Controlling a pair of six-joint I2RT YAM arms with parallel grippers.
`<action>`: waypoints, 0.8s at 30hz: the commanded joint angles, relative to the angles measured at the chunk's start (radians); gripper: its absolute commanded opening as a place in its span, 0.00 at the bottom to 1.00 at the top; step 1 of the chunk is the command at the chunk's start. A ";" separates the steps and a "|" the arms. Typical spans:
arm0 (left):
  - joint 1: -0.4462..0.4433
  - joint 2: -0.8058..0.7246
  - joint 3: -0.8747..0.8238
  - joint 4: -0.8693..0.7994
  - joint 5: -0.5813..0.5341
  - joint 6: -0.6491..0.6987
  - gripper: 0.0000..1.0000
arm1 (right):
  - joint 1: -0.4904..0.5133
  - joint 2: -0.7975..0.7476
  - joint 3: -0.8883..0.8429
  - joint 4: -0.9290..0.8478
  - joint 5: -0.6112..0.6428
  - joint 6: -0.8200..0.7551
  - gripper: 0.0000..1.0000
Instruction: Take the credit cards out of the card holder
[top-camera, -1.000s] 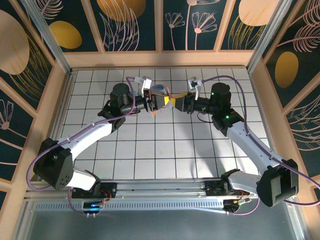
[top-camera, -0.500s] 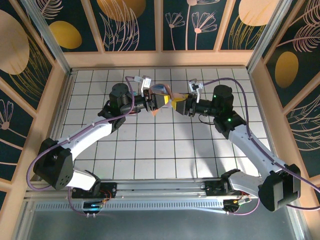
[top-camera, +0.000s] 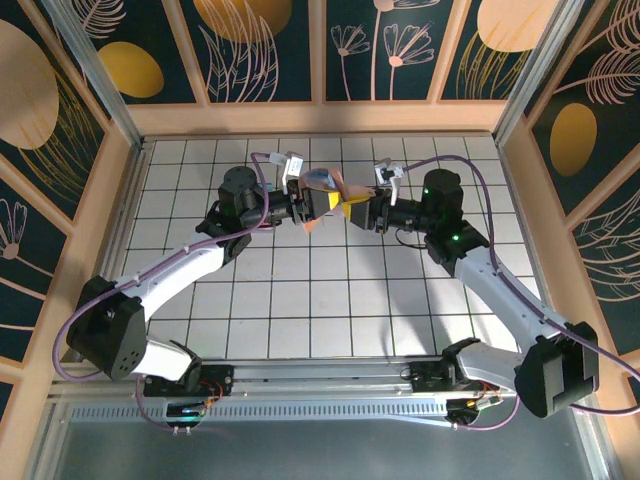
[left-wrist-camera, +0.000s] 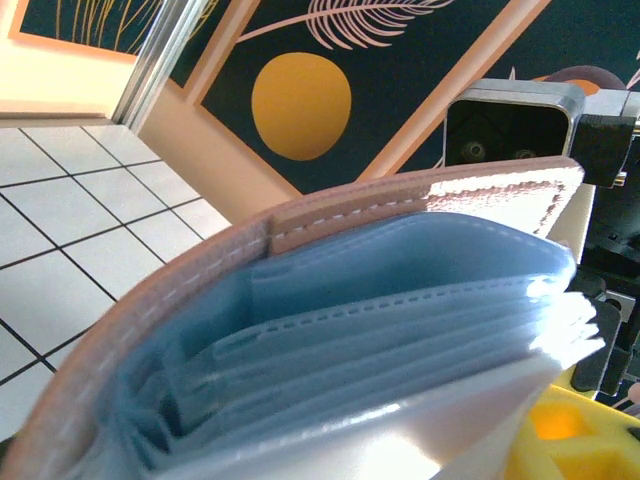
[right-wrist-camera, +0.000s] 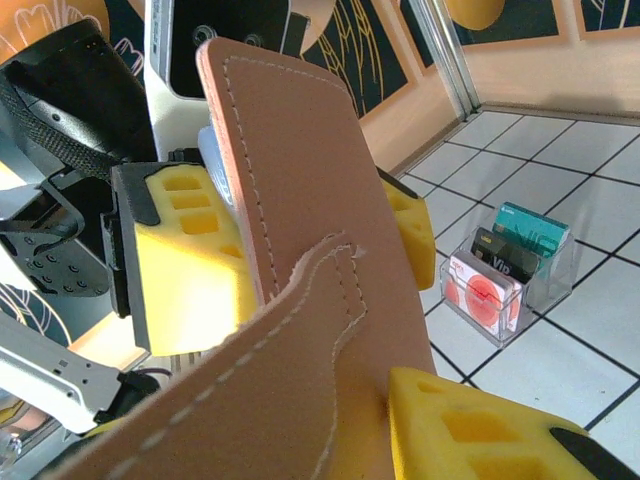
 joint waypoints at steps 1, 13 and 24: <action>-0.002 -0.029 -0.002 0.074 0.028 -0.021 0.38 | 0.010 0.007 -0.001 -0.009 0.010 -0.020 0.34; -0.002 -0.029 -0.004 0.073 0.044 -0.018 0.47 | 0.009 0.022 0.011 -0.005 0.028 -0.012 0.13; -0.003 -0.066 -0.035 0.036 0.018 0.021 0.74 | -0.001 -0.010 0.003 0.015 0.075 0.021 0.00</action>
